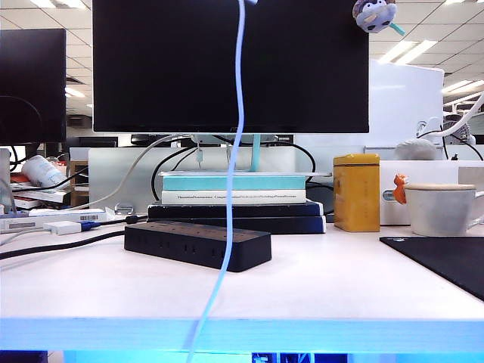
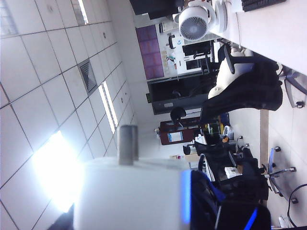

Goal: Plug the white charger into the left socket.

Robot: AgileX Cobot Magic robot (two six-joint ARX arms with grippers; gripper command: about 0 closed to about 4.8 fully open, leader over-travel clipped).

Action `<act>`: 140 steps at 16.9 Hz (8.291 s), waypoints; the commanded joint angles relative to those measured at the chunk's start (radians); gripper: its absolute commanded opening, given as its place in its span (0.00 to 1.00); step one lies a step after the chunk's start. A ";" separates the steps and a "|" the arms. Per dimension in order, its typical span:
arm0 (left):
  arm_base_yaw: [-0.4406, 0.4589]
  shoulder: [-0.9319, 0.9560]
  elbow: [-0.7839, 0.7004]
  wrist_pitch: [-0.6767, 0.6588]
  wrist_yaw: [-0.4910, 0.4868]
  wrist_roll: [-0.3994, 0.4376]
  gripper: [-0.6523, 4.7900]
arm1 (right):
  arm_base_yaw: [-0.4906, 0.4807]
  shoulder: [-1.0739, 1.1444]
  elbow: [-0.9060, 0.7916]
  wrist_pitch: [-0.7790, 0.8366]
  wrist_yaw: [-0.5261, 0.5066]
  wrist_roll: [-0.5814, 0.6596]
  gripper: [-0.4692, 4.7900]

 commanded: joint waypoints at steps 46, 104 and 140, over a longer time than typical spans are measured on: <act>0.148 0.042 0.003 0.004 0.228 -1.394 0.34 | -0.209 -0.012 0.005 0.159 -0.208 -0.921 1.00; 0.190 0.042 0.077 0.044 0.566 -1.769 0.27 | 0.021 -0.013 -0.081 0.106 -0.293 -1.341 0.51; 0.458 0.041 0.077 0.033 0.484 -1.833 1.00 | 0.029 0.036 -0.536 0.418 0.421 -1.802 0.28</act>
